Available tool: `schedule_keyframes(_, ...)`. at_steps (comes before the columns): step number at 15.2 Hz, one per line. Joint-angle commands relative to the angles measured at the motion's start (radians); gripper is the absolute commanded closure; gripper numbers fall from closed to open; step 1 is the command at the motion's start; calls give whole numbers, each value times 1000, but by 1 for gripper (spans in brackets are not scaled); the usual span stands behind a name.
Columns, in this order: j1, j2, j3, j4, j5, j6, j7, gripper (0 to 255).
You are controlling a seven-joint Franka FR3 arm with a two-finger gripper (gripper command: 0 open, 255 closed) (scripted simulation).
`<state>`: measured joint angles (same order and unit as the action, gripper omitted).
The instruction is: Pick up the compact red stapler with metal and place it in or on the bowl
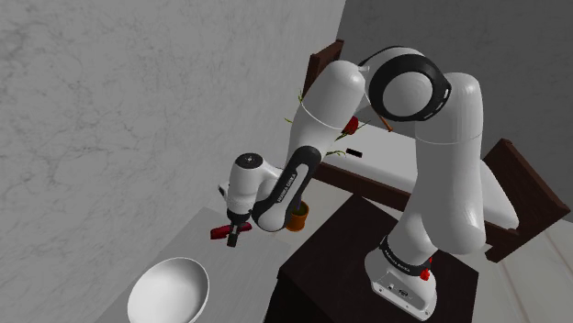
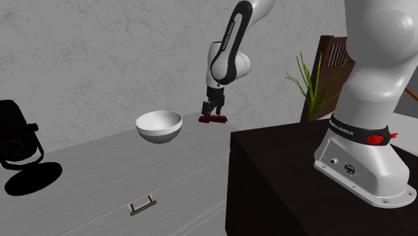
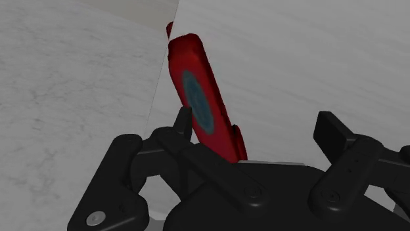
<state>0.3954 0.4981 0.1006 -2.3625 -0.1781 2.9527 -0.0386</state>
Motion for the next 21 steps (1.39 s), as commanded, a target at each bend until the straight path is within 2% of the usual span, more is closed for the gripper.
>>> schedule_keyframes(1,8,21,-7,5,-4,13,5,0)
schedule_keyframes(8,8,21,-7,5,-4,13,5,0)
schedule_keyframes(9,12,24,-9,6,-5,15,9,255)
schedule_keyframes(18,8,21,-7,5,-4,13,5,255)
schedule_keyframes(21,-5,-24,8,-9,5,-18,-3,255)
